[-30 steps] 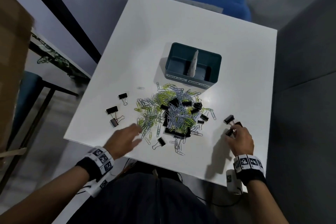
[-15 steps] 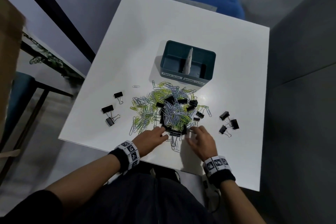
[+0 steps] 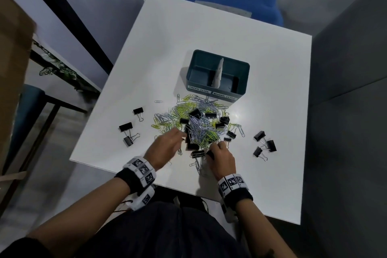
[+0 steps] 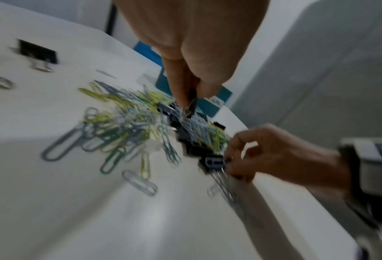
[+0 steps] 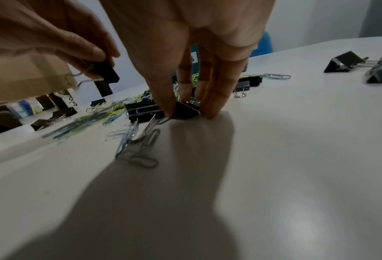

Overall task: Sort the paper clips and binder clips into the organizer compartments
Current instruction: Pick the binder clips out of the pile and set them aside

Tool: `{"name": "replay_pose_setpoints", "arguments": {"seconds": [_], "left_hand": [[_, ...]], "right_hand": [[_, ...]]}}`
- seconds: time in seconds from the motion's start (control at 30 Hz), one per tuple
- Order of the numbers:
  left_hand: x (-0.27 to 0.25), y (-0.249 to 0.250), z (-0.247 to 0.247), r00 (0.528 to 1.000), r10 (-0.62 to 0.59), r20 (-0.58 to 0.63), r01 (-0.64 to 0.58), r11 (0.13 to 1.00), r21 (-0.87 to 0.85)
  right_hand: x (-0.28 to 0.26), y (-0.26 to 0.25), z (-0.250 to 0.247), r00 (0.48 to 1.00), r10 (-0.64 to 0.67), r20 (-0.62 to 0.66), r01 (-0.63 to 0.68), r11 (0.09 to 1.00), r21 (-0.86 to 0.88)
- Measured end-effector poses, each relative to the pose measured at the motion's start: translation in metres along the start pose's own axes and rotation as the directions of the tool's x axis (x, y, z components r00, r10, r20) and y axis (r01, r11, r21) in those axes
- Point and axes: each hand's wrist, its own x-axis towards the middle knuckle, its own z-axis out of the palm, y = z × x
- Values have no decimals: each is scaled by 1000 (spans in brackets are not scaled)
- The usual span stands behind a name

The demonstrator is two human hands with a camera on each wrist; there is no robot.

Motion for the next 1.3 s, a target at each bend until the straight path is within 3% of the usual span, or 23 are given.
{"name": "replay_pose_setpoints", "arguments": {"seconds": [0.1, 0.2, 0.33, 0.57, 0.67, 0.73, 0.83, 0.93, 1.03, 1.17, 1.3], "left_hand": [[3, -29, -27, 979, -146, -141, 136, 987, -80], [6, -68, -51, 903, -342, -262, 326, 940, -101], [2, -118, -66, 803, -538, -256, 533, 841, -98], [-7, -131, -68, 798, -556, -232, 546, 830, -114], [-9, -130, -69, 793, -575, -203, 580, 814, -35], [-10, -127, -70, 778, -606, -162, 619, 784, 42], [-11, -119, -72, 789, -599, -138, 614, 776, 142], [-7, -104, -69, 878, -450, -166, 478, 846, 235], [6, -83, -60, 946, -303, -114, 323, 909, 262], [35, -51, -42, 989, -144, -9, 142, 955, 262], [69, -22, -23, 998, -21, 55, 6, 968, 253]], "right_hand": [[0, 1, -6, 1000, -22, 12, 21, 999, 44], [-3, 2, -13, 999, -42, -3, 42, 989, 145], [-4, 18, -31, 993, 114, -29, -90, 896, 436], [-5, 72, -46, 945, 323, 46, -245, 610, 753], [-5, 77, -50, 929, 359, 87, -258, 463, 848], [-7, 79, -53, 926, 358, 121, -272, 412, 869], [-8, 87, -53, 920, 377, 103, -287, 474, 832], [-6, 99, -55, 899, 438, 20, -326, 636, 699], [-4, 106, -62, 920, 389, -45, -326, 826, 460], [3, 112, -64, 947, 320, -39, -295, 908, 298], [10, 103, -62, 954, 257, -155, -248, 966, 76]]}}
